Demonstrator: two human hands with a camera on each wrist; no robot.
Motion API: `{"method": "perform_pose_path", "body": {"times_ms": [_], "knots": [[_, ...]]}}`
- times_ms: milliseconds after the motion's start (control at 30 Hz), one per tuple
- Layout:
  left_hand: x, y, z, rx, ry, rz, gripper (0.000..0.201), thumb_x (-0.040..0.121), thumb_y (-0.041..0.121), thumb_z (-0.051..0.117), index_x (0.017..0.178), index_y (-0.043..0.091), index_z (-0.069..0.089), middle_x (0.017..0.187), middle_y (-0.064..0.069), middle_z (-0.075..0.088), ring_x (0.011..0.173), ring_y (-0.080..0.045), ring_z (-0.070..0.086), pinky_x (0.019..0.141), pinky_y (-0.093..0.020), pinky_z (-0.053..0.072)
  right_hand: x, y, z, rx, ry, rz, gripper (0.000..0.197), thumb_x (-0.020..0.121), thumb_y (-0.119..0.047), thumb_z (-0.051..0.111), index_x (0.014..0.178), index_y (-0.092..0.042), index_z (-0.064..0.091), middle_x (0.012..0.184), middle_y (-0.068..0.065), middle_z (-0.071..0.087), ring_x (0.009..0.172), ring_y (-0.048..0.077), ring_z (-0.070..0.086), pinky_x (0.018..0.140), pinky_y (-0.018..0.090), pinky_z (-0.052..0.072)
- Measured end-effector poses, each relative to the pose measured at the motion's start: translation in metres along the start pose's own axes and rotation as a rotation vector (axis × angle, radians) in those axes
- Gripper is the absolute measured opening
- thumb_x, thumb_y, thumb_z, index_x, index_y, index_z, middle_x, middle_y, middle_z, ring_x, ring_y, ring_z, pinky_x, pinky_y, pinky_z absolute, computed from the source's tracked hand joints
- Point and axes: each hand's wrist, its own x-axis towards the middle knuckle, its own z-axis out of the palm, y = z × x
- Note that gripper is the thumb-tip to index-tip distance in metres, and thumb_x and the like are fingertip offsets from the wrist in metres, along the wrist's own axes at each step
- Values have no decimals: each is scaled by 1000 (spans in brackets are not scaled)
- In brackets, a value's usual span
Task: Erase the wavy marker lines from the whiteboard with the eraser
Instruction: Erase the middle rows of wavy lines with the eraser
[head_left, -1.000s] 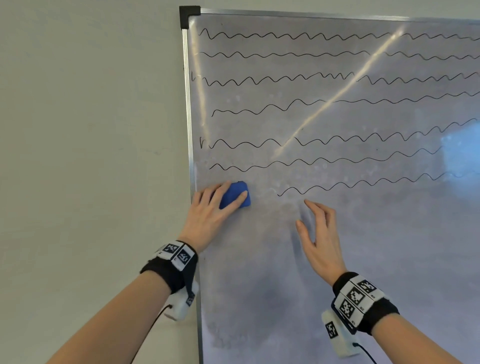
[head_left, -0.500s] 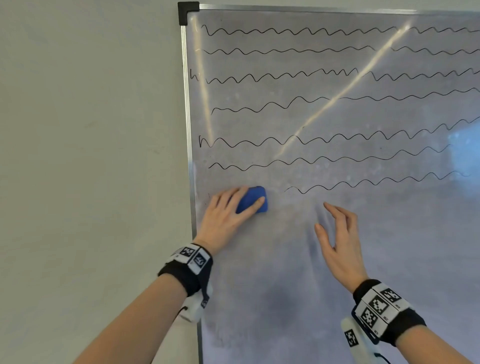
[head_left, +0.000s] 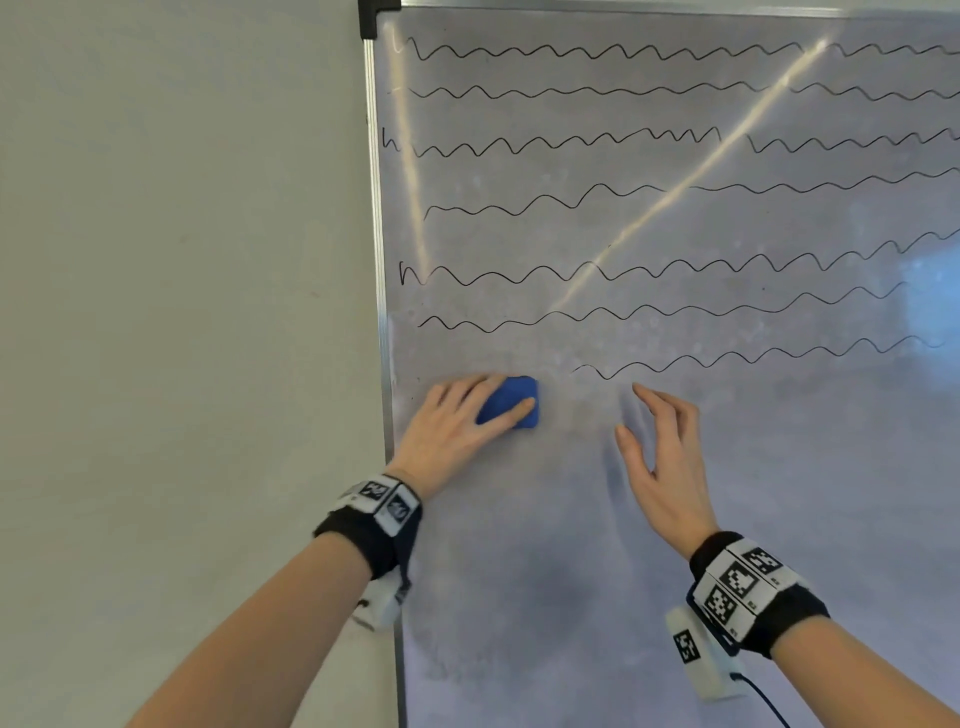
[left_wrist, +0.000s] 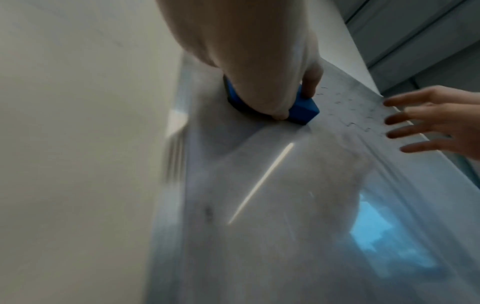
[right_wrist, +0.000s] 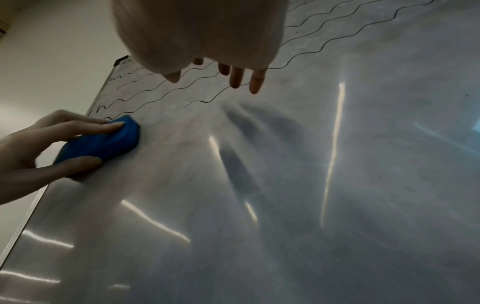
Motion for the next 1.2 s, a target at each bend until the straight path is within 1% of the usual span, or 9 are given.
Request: {"method": "perform_pose_path", "body": {"times_ms": [100,233,367,500,600,733,933,1067,1200], "knots": [[-26,-24,-13,3,40,-121,72,79,-6,38,143,27,40,135,-19,50,113,-35,45,88,-45,40,1,1,1,2,-7,-2,48,93,-31,49,138,-17,40,130,-4,33,122,12,39,103,18,28],[-18,-7,-7,-11,55,-230,80,74,-9,56,143,28,41,136,-18,47,108,-34,46,85,-42,35,2,5,-3,9,0,-13,50,92,-33,48,138,-16,40,129,-6,32,121,11,39,103,18,28],[17,39,10,-30,33,-73,58,86,3,39,138,27,42,130,-17,53,105,-32,52,80,-40,33,2,13,-12,7,14,-24,50,91,-33,48,137,-16,41,127,-7,32,119,11,41,102,18,29],[21,43,8,-20,6,10,58,86,5,35,140,27,40,129,-18,57,111,-31,47,85,-39,33,4,22,-21,2,17,-11,50,91,-35,47,137,-17,41,129,-4,32,120,11,40,101,18,29],[4,16,3,8,51,-107,63,84,3,40,142,29,41,131,-19,54,113,-33,46,86,-40,33,3,30,-27,-4,31,-15,52,91,-40,43,138,-17,40,129,-4,32,120,11,40,102,17,28],[15,22,4,-18,80,-263,73,76,-6,46,142,26,47,133,-20,52,111,-34,44,85,-40,31,1,39,-33,-4,26,-6,52,91,-40,43,138,-19,40,130,-4,32,121,13,41,103,25,32],[80,87,26,-32,62,-104,56,86,4,43,137,27,43,128,-18,58,110,-31,45,81,-40,34,5,53,-55,-5,53,2,50,91,-37,46,138,-20,39,129,-6,32,120,13,42,102,28,35],[81,97,31,-41,74,7,56,87,3,42,138,27,41,130,-16,56,113,-31,51,84,-40,36,7,68,-74,-11,50,6,52,90,-41,43,138,-22,38,129,-7,31,121,16,43,102,31,36],[61,63,17,-28,116,-204,62,83,4,38,138,31,42,129,-17,58,109,-30,44,82,-39,34,10,81,-85,-13,46,12,52,90,-42,42,139,-23,38,130,-7,30,123,18,42,103,33,36]]}}
